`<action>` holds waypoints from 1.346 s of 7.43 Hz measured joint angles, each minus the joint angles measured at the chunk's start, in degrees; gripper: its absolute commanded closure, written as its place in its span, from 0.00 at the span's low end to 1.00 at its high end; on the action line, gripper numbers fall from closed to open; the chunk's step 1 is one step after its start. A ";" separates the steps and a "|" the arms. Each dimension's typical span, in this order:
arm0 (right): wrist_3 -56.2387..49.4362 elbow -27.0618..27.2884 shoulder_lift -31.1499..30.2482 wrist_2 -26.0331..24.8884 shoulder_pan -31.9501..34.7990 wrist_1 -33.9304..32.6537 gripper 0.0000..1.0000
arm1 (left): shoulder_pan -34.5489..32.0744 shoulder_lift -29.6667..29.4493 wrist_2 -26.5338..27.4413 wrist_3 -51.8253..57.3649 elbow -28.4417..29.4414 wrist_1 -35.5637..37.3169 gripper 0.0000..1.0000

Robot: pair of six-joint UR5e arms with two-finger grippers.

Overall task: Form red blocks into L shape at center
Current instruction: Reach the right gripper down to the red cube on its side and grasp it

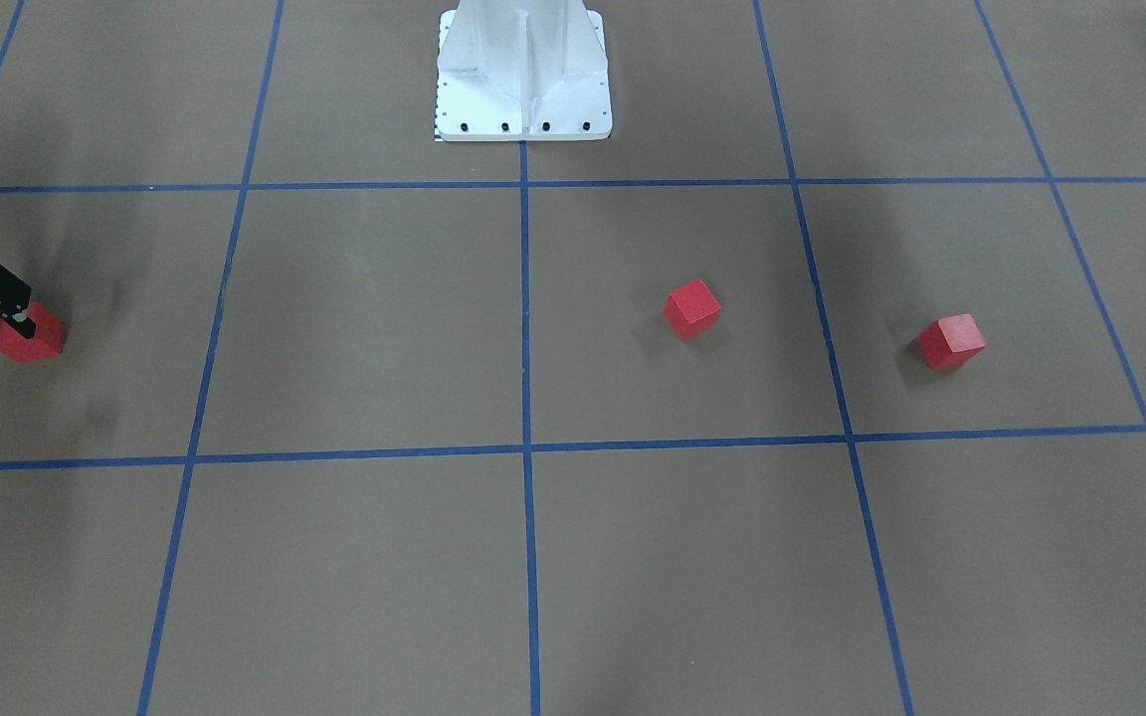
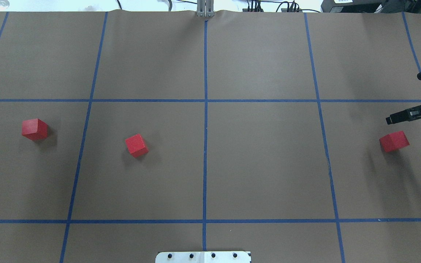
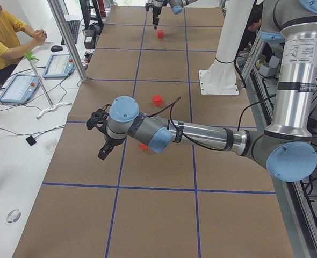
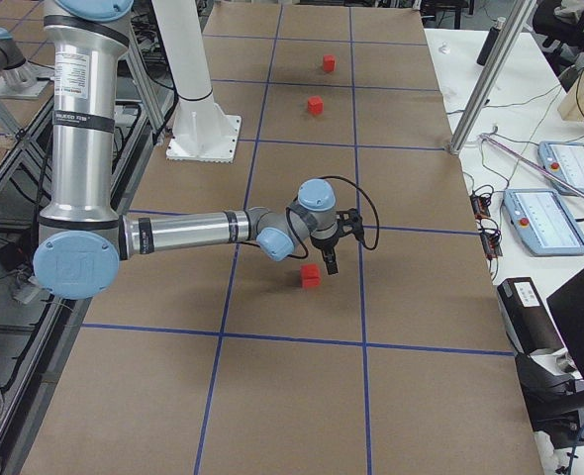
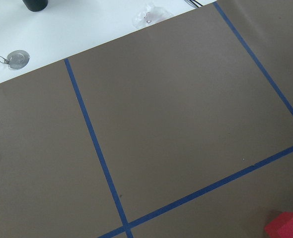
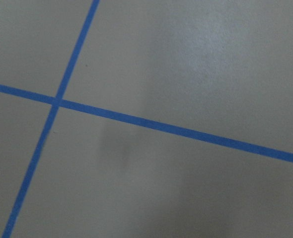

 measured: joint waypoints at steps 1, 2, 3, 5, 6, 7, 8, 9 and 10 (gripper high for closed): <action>0.10 -0.50 -0.84 -0.24 -0.34 0.04 0.00 | 0.00 0.01 0.01 0.00 -0.09 -0.27 0.00; 0.45 -0.84 -1.03 -0.41 -0.98 0.04 0.00 | 0.01 0.04 -0.01 0.02 -0.12 -0.60 0.00; 0.75 -1.22 -0.91 -0.53 -1.75 0.03 0.00 | 0.01 0.07 -0.03 0.06 -0.14 -0.83 0.00; 1.09 -1.95 -0.69 -1.04 -3.25 0.08 0.00 | 0.01 0.13 0.00 0.09 -0.11 -0.96 0.00; 1.10 -2.12 -0.66 -1.55 -3.97 0.10 0.00 | 0.01 0.14 0.01 0.09 -0.08 -0.98 0.00; 1.10 -2.21 -0.64 -1.94 -4.78 0.09 0.00 | 0.01 0.13 0.01 0.09 -0.08 -0.98 0.00; 1.09 -2.33 -0.61 -2.44 -5.81 0.05 0.01 | 0.01 0.12 0.01 0.09 -0.07 -0.98 0.00; 1.06 -2.55 -0.57 -3.06 -6.56 0.04 0.29 | 0.01 0.12 0.01 0.09 -0.08 -0.99 0.00; 1.00 -2.81 -0.53 -4.01 -7.12 0.03 0.66 | 0.01 0.15 0.01 0.09 -0.15 -1.01 0.00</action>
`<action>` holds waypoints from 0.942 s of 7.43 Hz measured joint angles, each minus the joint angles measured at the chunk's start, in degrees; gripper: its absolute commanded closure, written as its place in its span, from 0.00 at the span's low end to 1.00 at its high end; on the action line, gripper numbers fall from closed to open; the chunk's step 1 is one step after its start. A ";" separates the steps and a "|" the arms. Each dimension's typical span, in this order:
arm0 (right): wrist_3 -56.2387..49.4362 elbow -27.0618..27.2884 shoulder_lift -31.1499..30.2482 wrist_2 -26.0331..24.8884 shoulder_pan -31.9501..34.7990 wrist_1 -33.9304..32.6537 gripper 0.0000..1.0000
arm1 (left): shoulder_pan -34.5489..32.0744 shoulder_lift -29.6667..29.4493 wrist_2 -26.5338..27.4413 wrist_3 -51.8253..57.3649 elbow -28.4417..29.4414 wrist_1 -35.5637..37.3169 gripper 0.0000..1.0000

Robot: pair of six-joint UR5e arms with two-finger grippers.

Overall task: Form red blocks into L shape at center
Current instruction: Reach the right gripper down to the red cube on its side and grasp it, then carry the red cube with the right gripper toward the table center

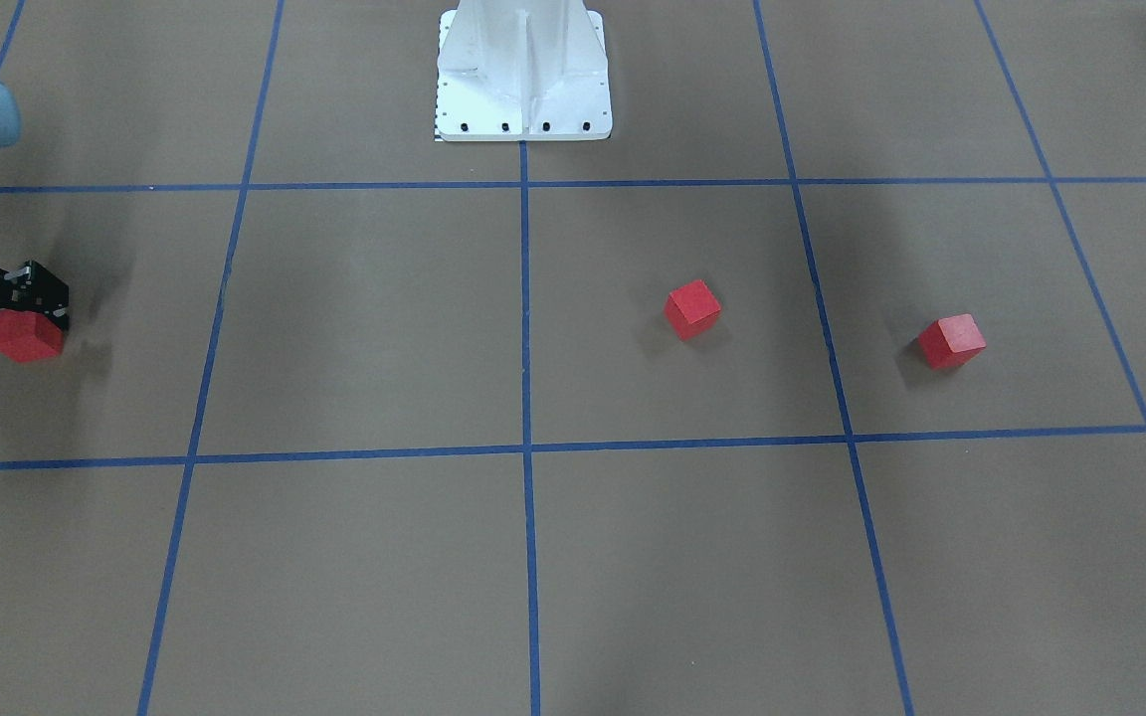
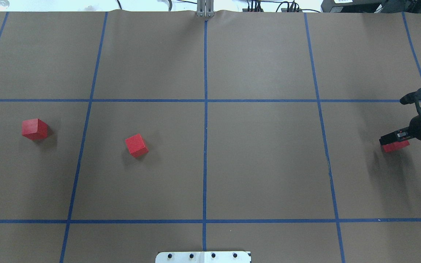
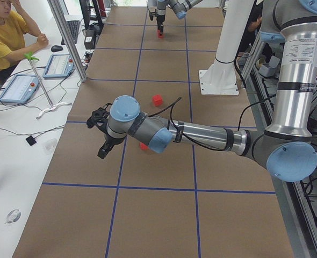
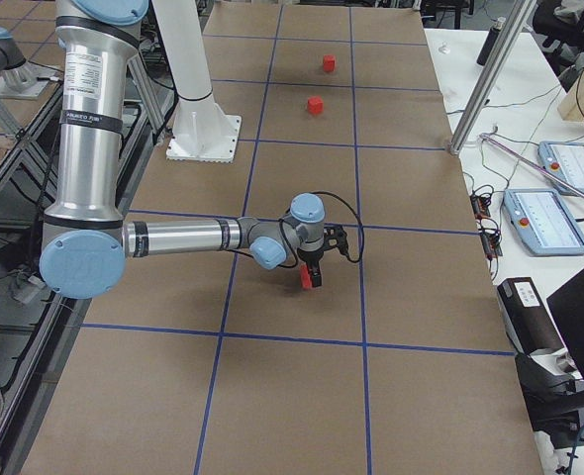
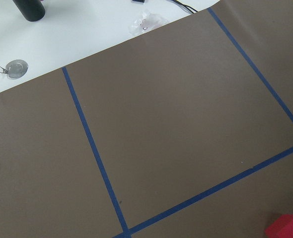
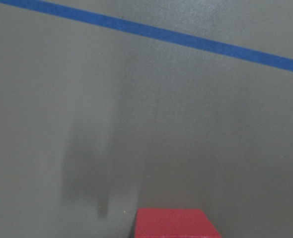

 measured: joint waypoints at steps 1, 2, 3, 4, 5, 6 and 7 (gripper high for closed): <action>-0.09 -0.27 0.16 -0.99 -0.45 -0.08 0.94 | 0.00 0.03 -0.02 0.00 -0.05 -0.01 0.00; -0.23 -0.52 0.47 -1.47 -0.71 -0.25 1.00 | 0.00 0.03 -0.06 0.00 -0.08 0.00 0.00; -0.33 -0.31 1.12 -1.67 -0.95 -0.44 1.00 | 0.00 0.04 -0.07 0.00 -0.09 0.00 0.00; -0.33 0.21 2.99 -1.77 -1.47 -0.76 1.00 | 0.00 0.04 -0.08 0.00 -0.09 -0.04 0.00; -0.19 0.53 6.21 -1.81 -2.08 -2.18 1.00 | 0.00 0.05 -0.09 -0.02 -0.10 -0.04 0.00; 0.09 0.79 10.88 -1.83 -2.41 -6.04 1.00 | 0.00 0.04 -0.09 -0.05 -0.08 -0.01 0.00; 0.85 0.94 16.52 -1.83 -2.78 -12.32 1.00 | 0.00 0.04 -0.11 -0.10 -0.09 0.01 0.00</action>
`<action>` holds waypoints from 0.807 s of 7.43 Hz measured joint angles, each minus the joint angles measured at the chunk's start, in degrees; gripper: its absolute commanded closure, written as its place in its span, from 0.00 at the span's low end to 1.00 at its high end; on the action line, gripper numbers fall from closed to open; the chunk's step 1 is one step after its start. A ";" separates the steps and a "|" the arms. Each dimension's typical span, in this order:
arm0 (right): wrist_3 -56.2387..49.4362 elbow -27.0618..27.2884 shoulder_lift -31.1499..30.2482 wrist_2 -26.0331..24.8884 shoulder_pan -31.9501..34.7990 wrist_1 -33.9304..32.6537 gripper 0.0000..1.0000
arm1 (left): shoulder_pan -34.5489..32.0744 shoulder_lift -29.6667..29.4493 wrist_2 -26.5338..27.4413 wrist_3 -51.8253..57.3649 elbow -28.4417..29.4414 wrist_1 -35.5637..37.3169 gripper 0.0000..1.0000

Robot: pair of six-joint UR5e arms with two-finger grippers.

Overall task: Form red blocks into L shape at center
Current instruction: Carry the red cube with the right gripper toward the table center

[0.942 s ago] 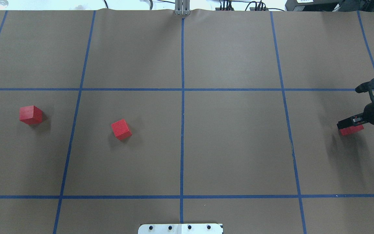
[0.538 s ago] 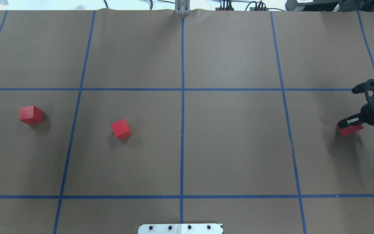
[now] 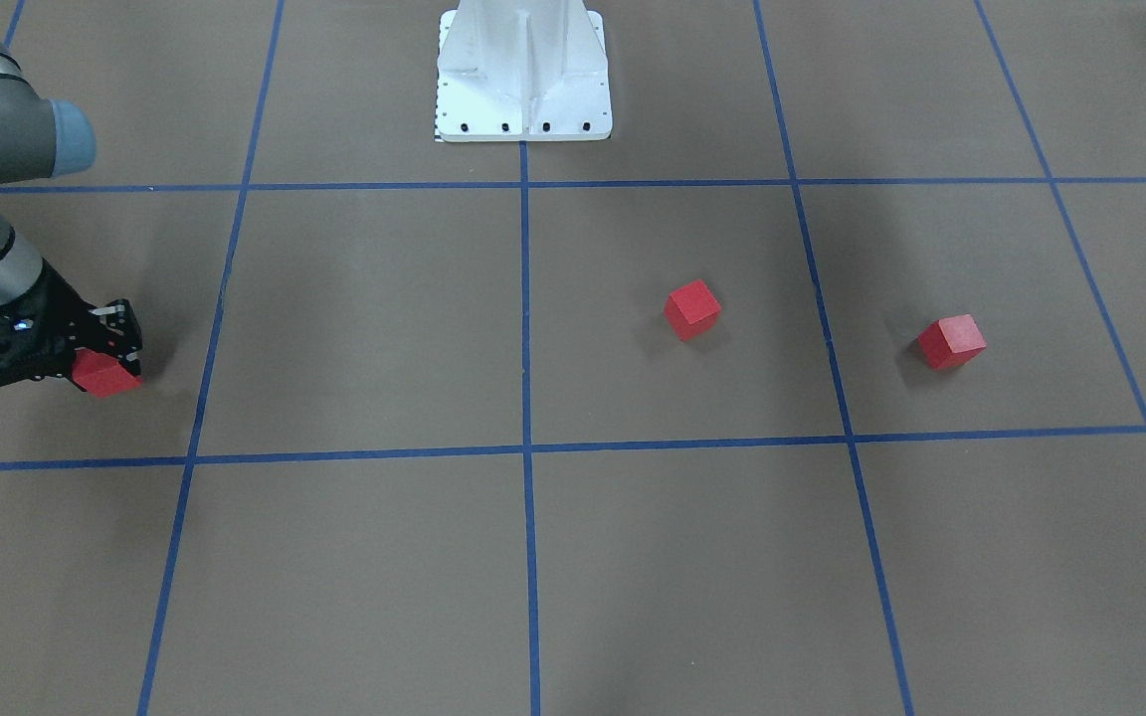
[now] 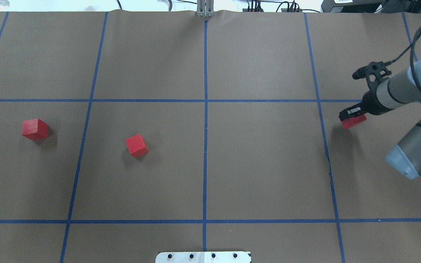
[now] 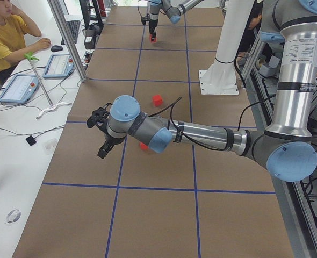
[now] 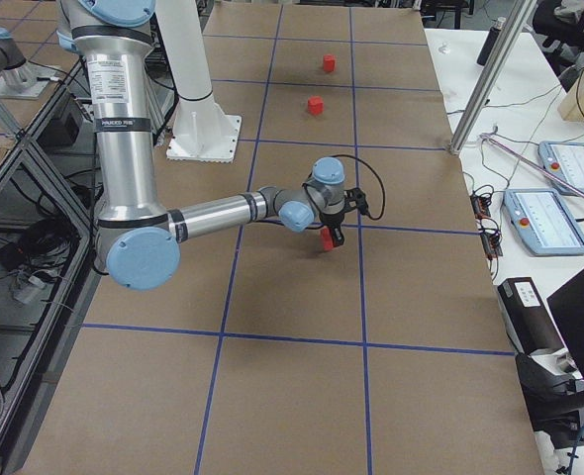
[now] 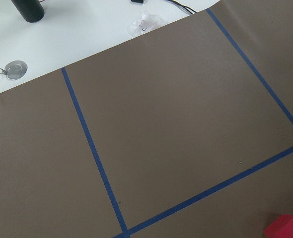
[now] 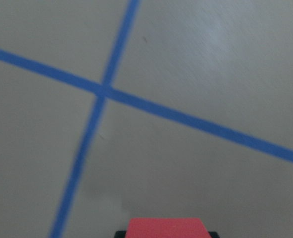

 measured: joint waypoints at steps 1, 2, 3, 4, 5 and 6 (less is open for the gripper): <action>1.83 0.01 5.92 0.00 -0.87 -7.29 1.00 | 0.00 -0.02 -0.08 -0.04 -0.04 0.01 0.00; 6.29 -0.14 11.40 0.00 -2.77 -12.83 1.00 | 0.02 -0.05 -0.19 -0.05 -0.07 0.01 0.00; 13.11 -0.40 16.00 -0.31 -5.45 -15.65 1.00 | 0.06 -0.10 -0.30 0.00 -0.09 0.00 0.00; 20.78 -0.68 20.14 -1.82 -8.87 -16.91 1.00 | 0.11 -0.14 -0.40 0.04 -0.09 -0.02 0.00; 27.64 -1.05 23.78 -4.71 -12.74 -17.93 1.00 | 0.17 -0.14 -0.49 0.03 -0.09 -0.01 0.00; 32.72 -1.74 26.98 -7.64 -16.10 -19.44 0.98 | 0.21 -0.12 -0.55 0.02 -0.08 0.00 0.00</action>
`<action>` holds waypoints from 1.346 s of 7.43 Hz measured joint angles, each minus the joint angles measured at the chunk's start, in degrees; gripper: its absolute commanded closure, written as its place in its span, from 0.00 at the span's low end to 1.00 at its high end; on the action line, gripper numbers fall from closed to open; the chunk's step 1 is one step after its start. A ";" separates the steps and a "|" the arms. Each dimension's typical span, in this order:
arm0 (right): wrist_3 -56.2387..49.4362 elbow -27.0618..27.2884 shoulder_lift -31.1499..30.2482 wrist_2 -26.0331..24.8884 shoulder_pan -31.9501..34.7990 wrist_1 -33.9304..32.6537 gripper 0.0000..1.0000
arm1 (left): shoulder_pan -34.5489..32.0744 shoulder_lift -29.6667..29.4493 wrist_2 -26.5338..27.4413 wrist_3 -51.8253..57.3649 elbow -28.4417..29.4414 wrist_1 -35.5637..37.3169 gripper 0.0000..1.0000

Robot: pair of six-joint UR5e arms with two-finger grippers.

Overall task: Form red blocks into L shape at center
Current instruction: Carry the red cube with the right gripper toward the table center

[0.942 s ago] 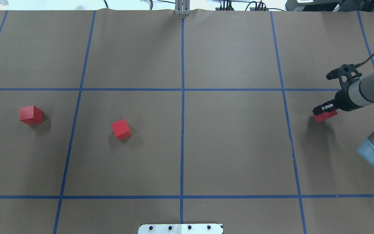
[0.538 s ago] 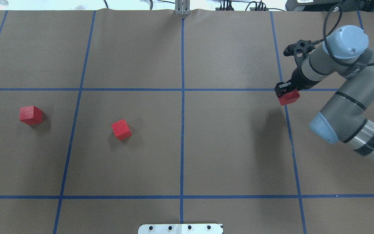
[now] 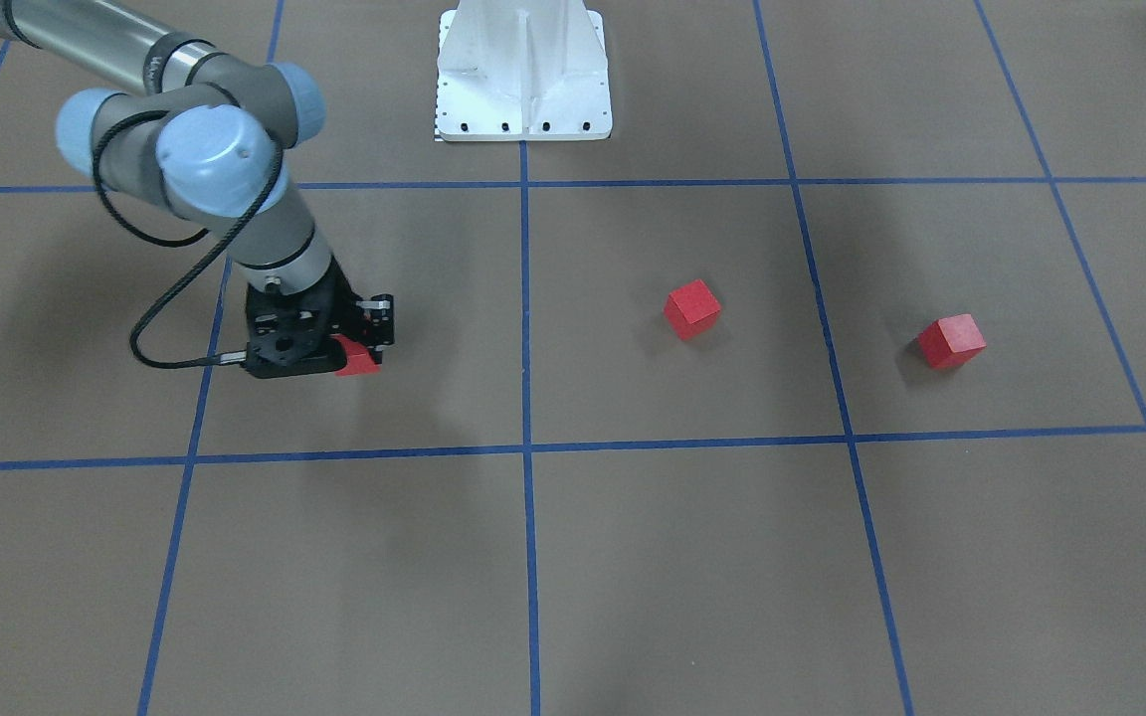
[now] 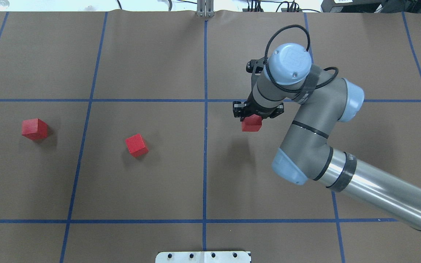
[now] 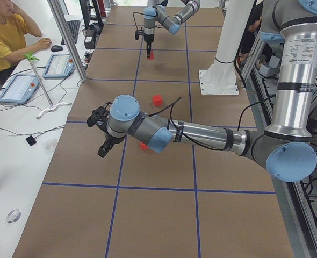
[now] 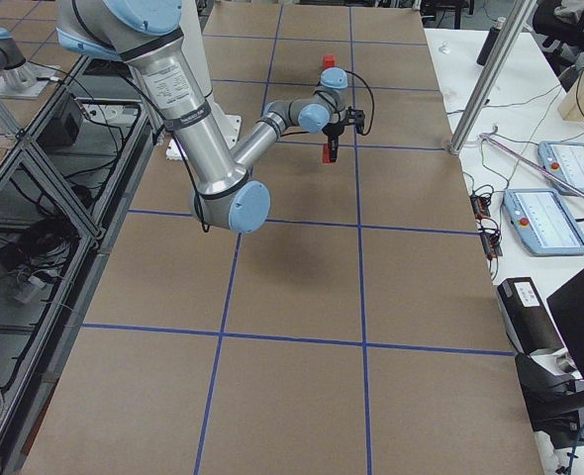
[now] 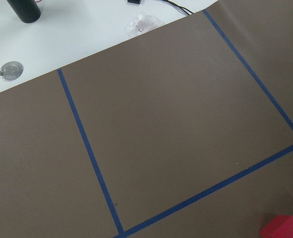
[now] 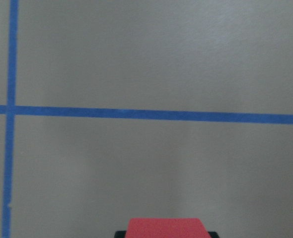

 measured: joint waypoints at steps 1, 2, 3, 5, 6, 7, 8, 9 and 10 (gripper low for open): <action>3.86 -1.70 3.16 -2.85 -3.11 -1.45 0.94 | 0.03 0.05 -0.03 0.00 0.04 0.01 0.00; 6.34 -4.15 5.76 -5.46 -5.87 -2.01 0.90 | 0.04 0.08 -0.04 -0.01 0.09 0.01 0.00; 7.90 -6.08 7.46 -7.21 -8.10 -2.11 0.89 | 0.04 0.10 -0.04 -0.01 0.13 0.01 0.00; 9.13 -7.53 8.77 -9.22 -10.86 -2.02 0.87 | 0.05 0.12 -0.04 -0.01 0.24 0.01 0.00; 9.22 -8.52 9.51 -9.74 -11.36 -1.83 0.79 | 0.05 0.11 -0.05 -0.01 0.29 0.03 0.00; 9.19 -9.88 10.64 -9.94 -11.54 -1.72 0.52 | 0.05 0.09 -0.04 -0.01 0.34 0.07 0.00; 9.17 -10.78 11.53 -10.00 -11.58 -1.67 0.22 | 0.05 0.10 -0.05 -0.01 0.38 0.09 0.00; 9.14 -11.16 11.90 -10.13 -11.67 -1.65 0.10 | 0.05 0.10 -0.05 -0.01 0.40 0.09 0.00; 9.10 -11.31 11.99 -10.73 -11.81 -1.65 0.02 | 0.05 0.11 -0.05 0.01 0.42 0.10 0.00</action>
